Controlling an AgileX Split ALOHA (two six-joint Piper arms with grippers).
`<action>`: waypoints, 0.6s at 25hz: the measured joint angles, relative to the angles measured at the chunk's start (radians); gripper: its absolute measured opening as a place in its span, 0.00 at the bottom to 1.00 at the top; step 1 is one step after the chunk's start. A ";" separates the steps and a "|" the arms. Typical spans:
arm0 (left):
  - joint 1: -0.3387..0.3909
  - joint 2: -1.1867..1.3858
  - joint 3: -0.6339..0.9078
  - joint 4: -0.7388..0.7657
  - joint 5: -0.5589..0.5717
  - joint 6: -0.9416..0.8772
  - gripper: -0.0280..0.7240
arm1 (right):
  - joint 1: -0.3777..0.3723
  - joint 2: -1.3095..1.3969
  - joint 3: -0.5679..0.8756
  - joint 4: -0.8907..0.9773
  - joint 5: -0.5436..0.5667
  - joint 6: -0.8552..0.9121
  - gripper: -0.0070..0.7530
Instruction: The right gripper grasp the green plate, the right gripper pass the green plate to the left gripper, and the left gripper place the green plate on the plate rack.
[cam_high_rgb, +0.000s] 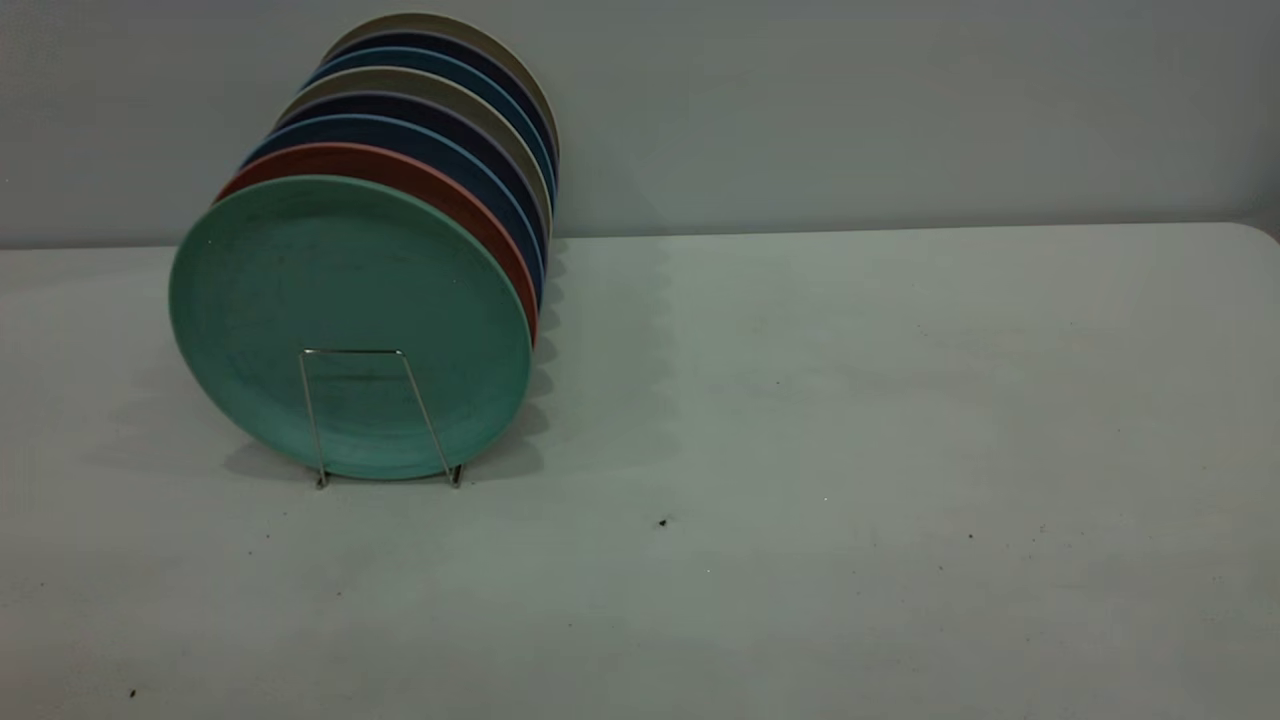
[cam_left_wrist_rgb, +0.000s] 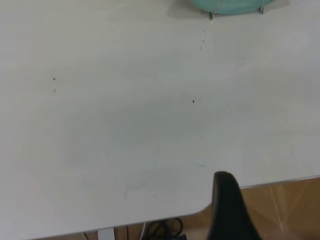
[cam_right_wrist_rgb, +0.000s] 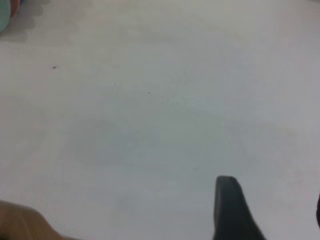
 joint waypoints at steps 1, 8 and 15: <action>0.000 -0.007 0.000 0.000 0.000 -0.001 0.66 | 0.000 0.000 0.000 0.000 0.000 0.000 0.56; 0.000 -0.113 0.000 0.000 0.009 -0.001 0.66 | 0.000 0.000 0.000 0.000 0.000 0.000 0.56; 0.000 -0.116 0.000 0.000 0.011 -0.001 0.66 | 0.000 0.000 0.000 0.000 0.000 0.000 0.56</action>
